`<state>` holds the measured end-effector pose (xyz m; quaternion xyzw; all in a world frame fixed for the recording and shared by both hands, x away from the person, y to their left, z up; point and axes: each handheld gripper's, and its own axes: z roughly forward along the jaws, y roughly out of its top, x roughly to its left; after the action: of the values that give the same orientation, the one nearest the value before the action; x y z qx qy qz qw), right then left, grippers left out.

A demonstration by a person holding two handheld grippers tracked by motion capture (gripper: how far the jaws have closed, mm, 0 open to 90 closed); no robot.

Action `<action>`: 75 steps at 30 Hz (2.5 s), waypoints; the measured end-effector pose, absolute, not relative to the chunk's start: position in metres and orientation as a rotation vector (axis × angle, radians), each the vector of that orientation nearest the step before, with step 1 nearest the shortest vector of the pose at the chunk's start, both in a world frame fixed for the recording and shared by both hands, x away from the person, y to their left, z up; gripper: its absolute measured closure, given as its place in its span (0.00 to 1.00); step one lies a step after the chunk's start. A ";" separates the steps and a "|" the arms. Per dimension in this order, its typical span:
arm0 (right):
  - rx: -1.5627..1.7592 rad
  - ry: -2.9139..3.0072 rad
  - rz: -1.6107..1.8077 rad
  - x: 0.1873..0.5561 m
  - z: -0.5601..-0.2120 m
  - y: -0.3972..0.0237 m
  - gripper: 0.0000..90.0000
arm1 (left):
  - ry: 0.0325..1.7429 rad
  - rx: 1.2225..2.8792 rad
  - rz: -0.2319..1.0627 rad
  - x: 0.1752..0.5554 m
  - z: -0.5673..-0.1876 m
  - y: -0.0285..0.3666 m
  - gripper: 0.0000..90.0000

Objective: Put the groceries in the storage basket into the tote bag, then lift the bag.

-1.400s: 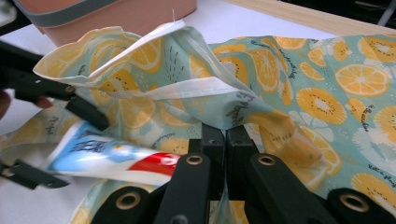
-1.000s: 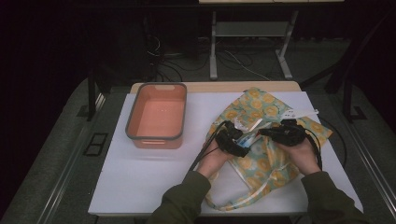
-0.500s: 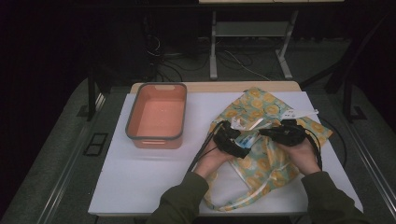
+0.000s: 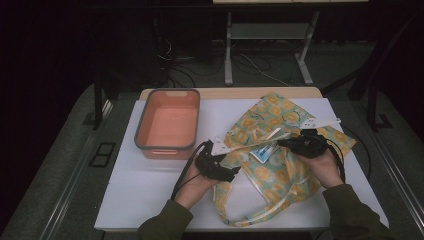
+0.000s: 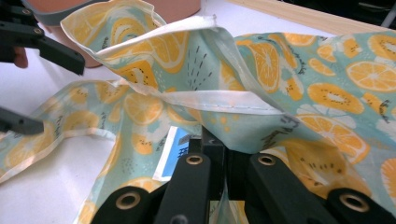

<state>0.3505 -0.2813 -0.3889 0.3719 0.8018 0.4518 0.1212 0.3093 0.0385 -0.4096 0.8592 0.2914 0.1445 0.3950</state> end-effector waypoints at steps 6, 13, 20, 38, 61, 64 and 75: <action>1.033 2.425 1.274 0.339 -0.394 -0.275 0.99 | 0.806 2.203 0.359 0.313 -0.426 0.044 0.22; 0.955 2.592 1.190 0.320 -0.408 -0.253 0.89 | 0.838 2.215 0.366 0.318 -0.432 0.050 0.22; 0.864 2.693 1.126 0.297 -0.418 -0.235 0.83 | 0.847 2.208 0.357 0.318 -0.432 0.054 0.24; 0.818 2.766 0.997 0.265 -0.440 -0.225 0.51 | 0.815 2.221 0.319 0.326 -0.441 0.044 0.22; 0.843 2.605 0.977 0.275 -0.433 -0.244 0.99 | 0.759 2.143 0.224 0.337 -0.441 0.033 0.99; 0.852 2.556 1.020 0.279 -0.426 -0.250 0.99 | 0.766 2.066 0.210 0.336 -0.430 0.039 0.99; 0.852 2.399 1.137 0.297 -0.401 -0.266 0.99 | 0.724 1.988 0.252 0.335 -0.402 0.041 1.00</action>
<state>0.2972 -0.2656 -0.4007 0.3008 0.8471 0.4013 0.1758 0.3351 0.0408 -0.4024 0.8165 0.2973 0.1033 0.4841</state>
